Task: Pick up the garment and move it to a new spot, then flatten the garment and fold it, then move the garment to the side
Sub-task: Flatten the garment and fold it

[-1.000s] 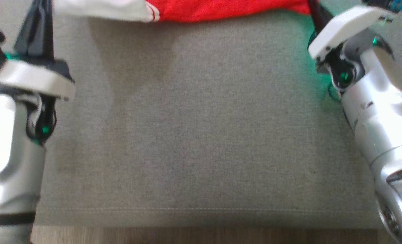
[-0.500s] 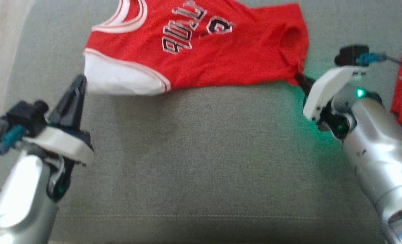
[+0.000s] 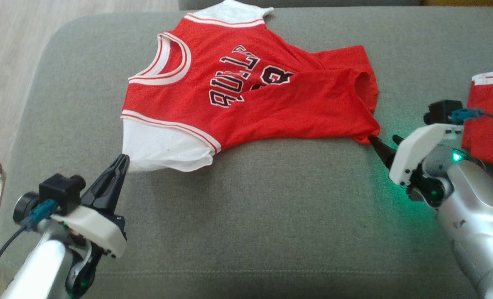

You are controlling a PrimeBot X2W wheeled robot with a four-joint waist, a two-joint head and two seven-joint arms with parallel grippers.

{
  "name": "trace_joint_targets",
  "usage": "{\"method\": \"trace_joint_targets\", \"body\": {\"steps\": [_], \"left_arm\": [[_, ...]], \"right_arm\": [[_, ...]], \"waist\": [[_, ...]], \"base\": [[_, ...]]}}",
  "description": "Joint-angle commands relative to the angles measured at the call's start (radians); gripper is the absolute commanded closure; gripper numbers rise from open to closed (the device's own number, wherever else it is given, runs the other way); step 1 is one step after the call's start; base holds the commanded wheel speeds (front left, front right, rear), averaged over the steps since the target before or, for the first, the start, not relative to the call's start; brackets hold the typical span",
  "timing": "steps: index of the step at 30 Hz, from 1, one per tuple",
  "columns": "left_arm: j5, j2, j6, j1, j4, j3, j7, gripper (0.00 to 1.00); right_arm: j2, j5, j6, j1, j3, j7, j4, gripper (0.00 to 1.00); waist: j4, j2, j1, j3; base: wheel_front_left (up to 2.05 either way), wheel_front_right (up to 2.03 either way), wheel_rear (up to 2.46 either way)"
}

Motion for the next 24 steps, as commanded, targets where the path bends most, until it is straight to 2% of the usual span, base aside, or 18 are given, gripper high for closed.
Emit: {"method": "trace_joint_targets", "body": {"steps": [1,5,10,15,18,22,24], "left_arm": [[-0.01,0.043,0.007,-0.028,-0.039,0.043,0.0,1.0],[-0.018,0.041,0.024,-0.002,-0.072,0.044,0.005,1.0],[-0.028,0.03,0.05,0.024,-0.105,0.05,0.0,1.0],[-0.038,0.012,0.073,0.04,-0.118,0.058,-0.016,1.0],[-0.045,-0.004,0.084,0.04,-0.118,0.066,-0.031,1.0],[-0.058,-0.029,0.094,0.034,-0.112,0.078,-0.048,1.0],[-0.061,-0.035,0.096,0.032,-0.109,0.081,-0.052,1.0]], "right_arm": [[-0.012,-0.009,0.0,0.002,0.0,-0.003,-0.039,0.0],[-0.035,-0.045,0.0,0.053,-0.051,-0.017,-0.072,0.0],[-0.013,-0.084,0.0,0.136,-0.167,-0.1,-0.177,0.0],[0.058,-0.174,0.0,0.258,-0.308,-0.188,-0.344,0.0],[0.134,-0.237,0.0,0.341,-0.382,-0.219,-0.477,0.0],[0.191,-0.284,0.0,0.433,-0.427,-0.223,-0.634,0.0],[0.195,-0.288,0.0,0.448,-0.435,-0.221,-0.656,0.0]], "waist": [[-0.001,-0.0001,0.0001,-0.009],[-0.008,-0.0001,0.0001,-0.027],[-0.02,-0.0001,0.0001,-0.039],[-0.03,-0.0001,0.0001,-0.036],[-0.034,-0.0001,0.0001,-0.028],[-0.038,-0.0001,0.0001,-0.016],[-0.039,-0.0001,0.0001,-0.014]], "base": [[0.0,0.0,0.0],[0.0,0.0,0.0],[0.0,0.0,0.0],[0.0,0.0,0.0],[0.0,0.0,0.0],[0.0,0.0,0.0],[0.0,0.0,0.0]]}}
